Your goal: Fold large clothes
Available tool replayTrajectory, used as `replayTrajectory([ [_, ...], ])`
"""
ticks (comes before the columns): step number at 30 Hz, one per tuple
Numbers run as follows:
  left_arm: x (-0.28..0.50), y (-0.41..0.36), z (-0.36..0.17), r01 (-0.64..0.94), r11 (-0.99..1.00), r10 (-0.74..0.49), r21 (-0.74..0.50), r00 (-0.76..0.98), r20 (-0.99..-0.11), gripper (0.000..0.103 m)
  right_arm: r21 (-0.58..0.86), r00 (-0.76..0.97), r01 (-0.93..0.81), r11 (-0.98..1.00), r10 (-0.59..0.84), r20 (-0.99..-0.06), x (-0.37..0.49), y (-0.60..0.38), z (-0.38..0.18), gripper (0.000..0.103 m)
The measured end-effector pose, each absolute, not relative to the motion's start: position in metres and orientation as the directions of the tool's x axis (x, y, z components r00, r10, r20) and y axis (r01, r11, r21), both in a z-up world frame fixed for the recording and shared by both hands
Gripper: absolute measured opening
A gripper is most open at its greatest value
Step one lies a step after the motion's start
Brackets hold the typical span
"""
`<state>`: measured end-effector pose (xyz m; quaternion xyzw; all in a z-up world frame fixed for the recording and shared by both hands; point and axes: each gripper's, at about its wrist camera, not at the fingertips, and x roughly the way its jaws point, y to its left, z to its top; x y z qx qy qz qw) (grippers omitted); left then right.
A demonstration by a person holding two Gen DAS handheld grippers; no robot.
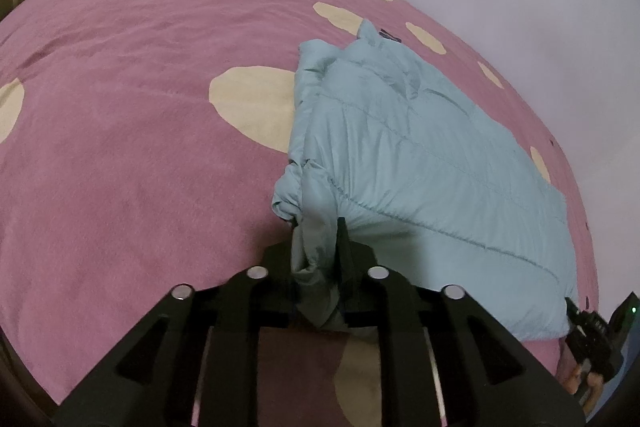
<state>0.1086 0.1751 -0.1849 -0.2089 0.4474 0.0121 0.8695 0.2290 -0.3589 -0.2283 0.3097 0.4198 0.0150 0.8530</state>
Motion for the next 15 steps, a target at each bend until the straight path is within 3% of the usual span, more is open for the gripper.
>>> replayTrajectory([
  [2,0.105,0.18,-0.185,-0.204,0.902,-0.193,-0.379,0.594,-0.781,0.047,0.544,0.649,0.25,0.801,0.278,-0.708,0.224,-0.364,-0.227,0.043],
  [4,0.102,0.185,-0.185,-0.209,0.893,-0.208,-0.398,0.593,-0.778,0.058,0.524,0.648,0.258,0.812,0.257,-0.717,0.22,-0.367,-0.223,0.048],
  [7,0.095,0.195,-0.184,-0.216,0.888,-0.213,-0.406,0.589,-0.78,0.063,0.478,0.65,0.282,0.832,0.201,-0.733,0.211,-0.377,-0.214,0.055],
  [15,0.102,0.222,-0.157,-0.216,0.891,-0.192,-0.399,0.618,-0.763,0.073,0.325,0.694,0.305,0.895,0.025,-0.72,0.207,-0.377,-0.165,0.055],
])
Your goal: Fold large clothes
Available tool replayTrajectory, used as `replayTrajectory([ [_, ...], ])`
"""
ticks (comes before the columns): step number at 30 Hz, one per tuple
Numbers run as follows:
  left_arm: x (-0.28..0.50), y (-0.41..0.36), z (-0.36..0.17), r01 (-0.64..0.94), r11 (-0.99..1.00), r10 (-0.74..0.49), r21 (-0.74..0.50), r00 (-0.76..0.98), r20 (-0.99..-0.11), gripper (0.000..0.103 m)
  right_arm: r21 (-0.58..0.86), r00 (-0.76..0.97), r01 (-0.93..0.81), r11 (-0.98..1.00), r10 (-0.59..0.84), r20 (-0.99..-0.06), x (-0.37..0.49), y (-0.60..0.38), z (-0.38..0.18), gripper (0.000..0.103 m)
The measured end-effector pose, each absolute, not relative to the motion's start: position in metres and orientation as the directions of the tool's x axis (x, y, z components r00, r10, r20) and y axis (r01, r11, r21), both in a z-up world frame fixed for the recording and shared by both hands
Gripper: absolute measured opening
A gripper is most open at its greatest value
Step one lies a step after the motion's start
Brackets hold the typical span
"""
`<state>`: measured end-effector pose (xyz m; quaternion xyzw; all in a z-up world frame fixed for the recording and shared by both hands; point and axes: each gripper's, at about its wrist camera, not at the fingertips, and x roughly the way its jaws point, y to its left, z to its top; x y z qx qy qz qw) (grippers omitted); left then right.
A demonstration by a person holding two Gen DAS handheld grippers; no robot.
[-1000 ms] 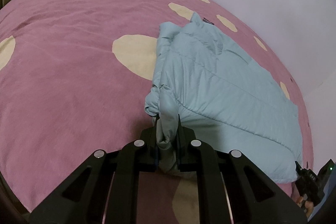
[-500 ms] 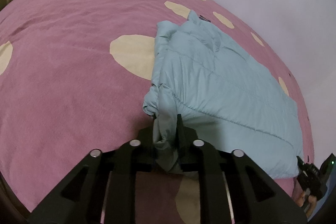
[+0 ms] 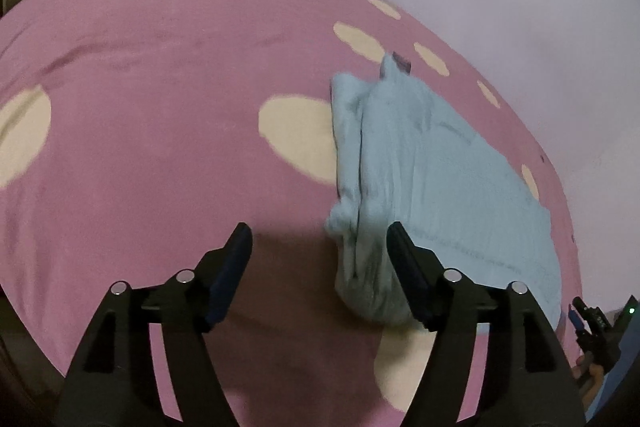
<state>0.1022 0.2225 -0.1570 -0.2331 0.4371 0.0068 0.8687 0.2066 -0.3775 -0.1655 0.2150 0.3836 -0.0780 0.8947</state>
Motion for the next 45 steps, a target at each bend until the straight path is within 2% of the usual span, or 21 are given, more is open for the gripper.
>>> replayTrajectory([
  [6,0.138,0.218,-0.149,-0.15,0.904,-0.233,-0.399,0.61,-0.757,0.079,0.326,0.714,0.122,0.938,0.145,-0.685,0.243,-0.311,-0.147,0.054],
  [8,0.15,0.215,-0.152,-0.142,0.909,-0.239,-0.392,0.594,-0.768,0.079,0.313,0.71,0.05,0.948,0.186,-0.679,0.26,-0.278,-0.146,0.046],
  [12,0.169,0.206,-0.156,-0.109,0.922,-0.248,-0.371,0.571,-0.783,0.079,0.313,0.68,-0.037,0.949,0.254,-0.688,0.29,-0.226,-0.149,0.038],
  [23,0.209,0.193,-0.165,-0.048,0.948,-0.246,-0.314,0.514,-0.822,0.079,0.203,0.59,-0.038,0.978,0.186,-0.786,0.327,-0.17,-0.194,0.037],
  [30,0.227,0.192,-0.184,-0.042,0.936,-0.295,-0.35,0.45,-0.843,0.079,0.151,0.576,-0.042,0.988,0.148,-0.804,0.328,-0.16,-0.208,0.037],
  [34,0.231,0.187,-0.19,-0.022,0.945,-0.286,-0.327,0.434,-0.854,0.078,0.133,0.579,-0.044,0.99,0.134,-0.804,0.333,-0.156,-0.213,0.037],
  [36,0.231,0.18,-0.191,0.005,0.952,-0.277,-0.305,0.434,-0.858,0.072,0.122,0.586,-0.045,0.991,0.125,-0.8,0.332,-0.155,-0.214,0.037],
  [40,0.231,0.173,-0.191,0.043,0.946,-0.309,-0.322,0.422,-0.852,0.047,0.111,0.593,-0.046,0.993,0.117,-0.797,0.332,-0.154,-0.215,0.037],
  [41,0.23,0.172,-0.19,0.045,0.943,-0.317,-0.329,0.421,-0.85,0.044,0.111,0.593,-0.046,0.993,0.117,-0.797,0.332,-0.154,-0.214,0.037],
  [43,0.229,0.17,-0.186,0.056,0.938,-0.332,-0.342,0.423,-0.843,0.027,0.11,0.593,-0.045,0.993,0.116,-0.797,0.333,-0.154,-0.214,0.037],
  [45,0.226,0.165,-0.177,0.067,0.94,-0.329,-0.334,0.433,-0.839,0.02,0.108,0.595,-0.045,0.993,0.114,-0.796,0.333,-0.153,-0.215,0.037],
])
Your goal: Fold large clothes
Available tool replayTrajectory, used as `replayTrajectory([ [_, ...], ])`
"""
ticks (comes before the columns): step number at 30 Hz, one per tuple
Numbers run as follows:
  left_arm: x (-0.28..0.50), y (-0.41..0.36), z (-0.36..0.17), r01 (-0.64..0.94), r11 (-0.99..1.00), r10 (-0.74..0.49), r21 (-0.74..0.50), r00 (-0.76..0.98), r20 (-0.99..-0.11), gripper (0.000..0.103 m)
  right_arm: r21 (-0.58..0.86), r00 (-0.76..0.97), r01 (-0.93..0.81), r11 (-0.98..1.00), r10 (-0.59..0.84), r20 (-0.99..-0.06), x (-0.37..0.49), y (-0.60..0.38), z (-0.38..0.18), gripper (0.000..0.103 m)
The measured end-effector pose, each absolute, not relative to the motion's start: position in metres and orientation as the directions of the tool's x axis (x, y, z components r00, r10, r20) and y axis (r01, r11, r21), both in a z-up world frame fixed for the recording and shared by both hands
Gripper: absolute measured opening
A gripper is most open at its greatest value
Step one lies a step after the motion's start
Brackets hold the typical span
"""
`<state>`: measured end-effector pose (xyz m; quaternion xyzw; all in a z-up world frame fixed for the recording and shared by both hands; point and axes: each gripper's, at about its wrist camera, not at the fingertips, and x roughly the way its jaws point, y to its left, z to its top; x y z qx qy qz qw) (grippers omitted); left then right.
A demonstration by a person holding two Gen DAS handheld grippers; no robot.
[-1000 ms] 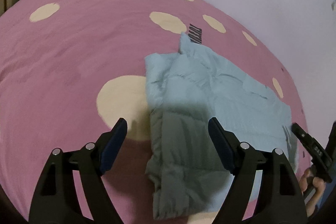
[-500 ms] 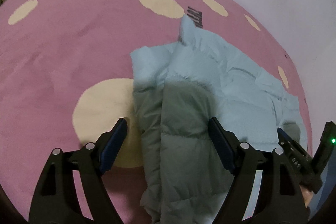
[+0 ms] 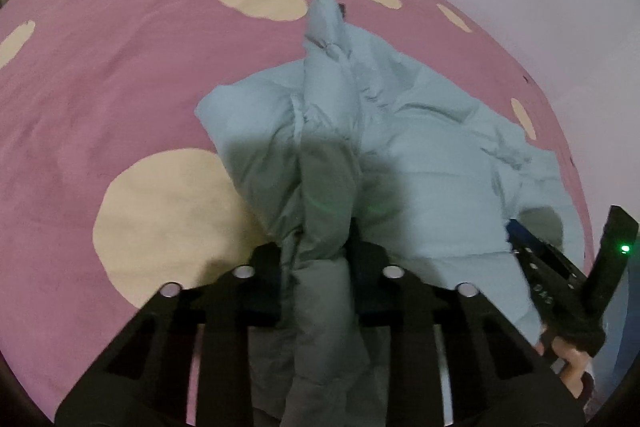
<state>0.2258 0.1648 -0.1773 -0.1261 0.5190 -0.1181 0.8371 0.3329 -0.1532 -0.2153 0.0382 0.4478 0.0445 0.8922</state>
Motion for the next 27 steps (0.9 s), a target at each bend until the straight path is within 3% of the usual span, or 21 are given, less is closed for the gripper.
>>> replayTrajectory([
  [5,0.215,0.15,-0.143,0.101,0.937,-0.341,-0.335,0.472,-0.813,0.013,0.104,0.597,-0.047,0.993,0.111,-0.795,0.334,-0.152,-0.218,0.037],
  [16,0.193,0.078,-0.045,0.228,0.935,-0.354,-0.271,0.554,-0.754,0.013,0.242,0.599,-0.049,0.969,0.222,-0.769,0.321,-0.184,-0.195,0.039],
  [27,0.183,-0.072,-0.027,0.403,0.902,-0.368,-0.155,0.53,-0.764,0.013,0.302,0.685,0.076,0.95,0.171,-0.709,0.256,-0.299,-0.15,0.039],
])
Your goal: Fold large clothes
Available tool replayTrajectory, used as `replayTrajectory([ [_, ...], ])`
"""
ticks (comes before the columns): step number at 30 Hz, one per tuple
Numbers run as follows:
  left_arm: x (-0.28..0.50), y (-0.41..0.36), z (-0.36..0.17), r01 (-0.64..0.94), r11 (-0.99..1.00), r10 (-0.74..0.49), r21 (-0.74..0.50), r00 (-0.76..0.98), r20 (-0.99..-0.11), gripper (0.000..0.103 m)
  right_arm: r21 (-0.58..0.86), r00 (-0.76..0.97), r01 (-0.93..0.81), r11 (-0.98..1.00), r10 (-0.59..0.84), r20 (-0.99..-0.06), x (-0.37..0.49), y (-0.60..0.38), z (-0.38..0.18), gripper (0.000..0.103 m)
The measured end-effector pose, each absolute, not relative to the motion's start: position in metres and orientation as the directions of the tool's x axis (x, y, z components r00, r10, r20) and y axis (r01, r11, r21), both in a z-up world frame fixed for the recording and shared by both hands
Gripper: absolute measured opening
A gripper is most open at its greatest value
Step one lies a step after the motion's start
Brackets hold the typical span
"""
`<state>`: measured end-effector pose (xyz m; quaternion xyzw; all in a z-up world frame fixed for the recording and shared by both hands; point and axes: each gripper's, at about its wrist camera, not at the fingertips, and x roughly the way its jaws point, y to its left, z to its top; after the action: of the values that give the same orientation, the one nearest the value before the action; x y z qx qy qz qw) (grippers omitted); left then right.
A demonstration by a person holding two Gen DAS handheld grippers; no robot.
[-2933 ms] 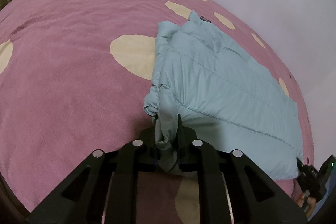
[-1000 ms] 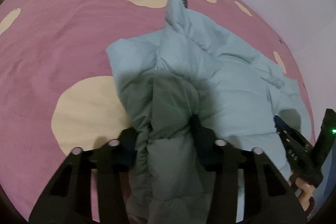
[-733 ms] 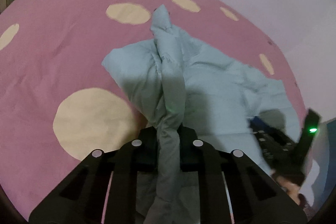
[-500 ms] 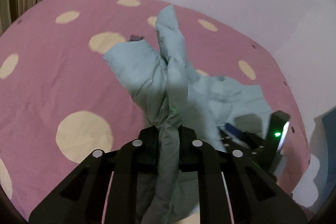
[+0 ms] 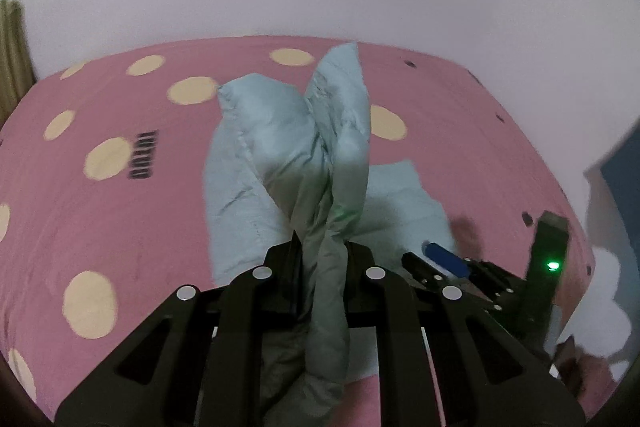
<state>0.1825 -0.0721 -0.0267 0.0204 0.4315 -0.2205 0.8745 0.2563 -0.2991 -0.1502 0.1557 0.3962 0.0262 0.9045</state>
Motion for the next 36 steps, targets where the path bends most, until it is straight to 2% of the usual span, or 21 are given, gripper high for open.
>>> replayTrajectory([
  [8,0.179,-0.16,-0.081,0.454,0.883,-0.348,-0.119,0.463,-0.815,0.013,0.309,0.684,0.186,0.933,0.102,-0.722,0.217,-0.359,-0.159,0.039],
  [13,0.182,-0.186,-0.126,0.434,0.89,-0.337,-0.139,0.42,-0.843,0.013,0.314,0.669,0.228,0.922,0.086,-0.738,0.206,-0.377,-0.171,0.039],
  [18,0.168,-0.197,-0.141,0.445,0.886,-0.338,-0.129,0.429,-0.838,0.014,0.313,0.659,0.246,0.917,0.078,-0.748,0.207,-0.382,-0.176,0.039],
  [22,0.156,-0.192,-0.127,0.473,0.871,-0.363,-0.132,0.437,-0.823,0.022,0.313,0.656,0.25,0.916,0.078,-0.751,0.212,-0.38,-0.173,0.039],
  [28,0.138,-0.163,-0.088,0.489,0.843,-0.463,-0.222,0.451,-0.763,0.048,0.301,0.665,0.226,0.926,0.079,-0.743,0.22,-0.372,-0.162,0.039],
  [31,0.13,-0.137,-0.07,0.476,0.843,-0.491,-0.251,0.489,-0.721,0.056,0.298,0.681,0.208,0.932,0.081,-0.728,0.224,-0.364,-0.153,0.061],
  [32,0.129,-0.128,-0.068,0.467,0.849,-0.487,-0.249,0.503,-0.714,0.061,0.298,0.691,0.201,0.933,0.081,-0.719,0.225,-0.36,-0.149,0.062],
  [36,0.142,-0.078,-0.071,0.376,0.899,-0.415,-0.224,0.572,-0.708,0.062,0.311,0.697,0.171,0.935,0.108,-0.709,0.232,-0.346,-0.138,0.063],
])
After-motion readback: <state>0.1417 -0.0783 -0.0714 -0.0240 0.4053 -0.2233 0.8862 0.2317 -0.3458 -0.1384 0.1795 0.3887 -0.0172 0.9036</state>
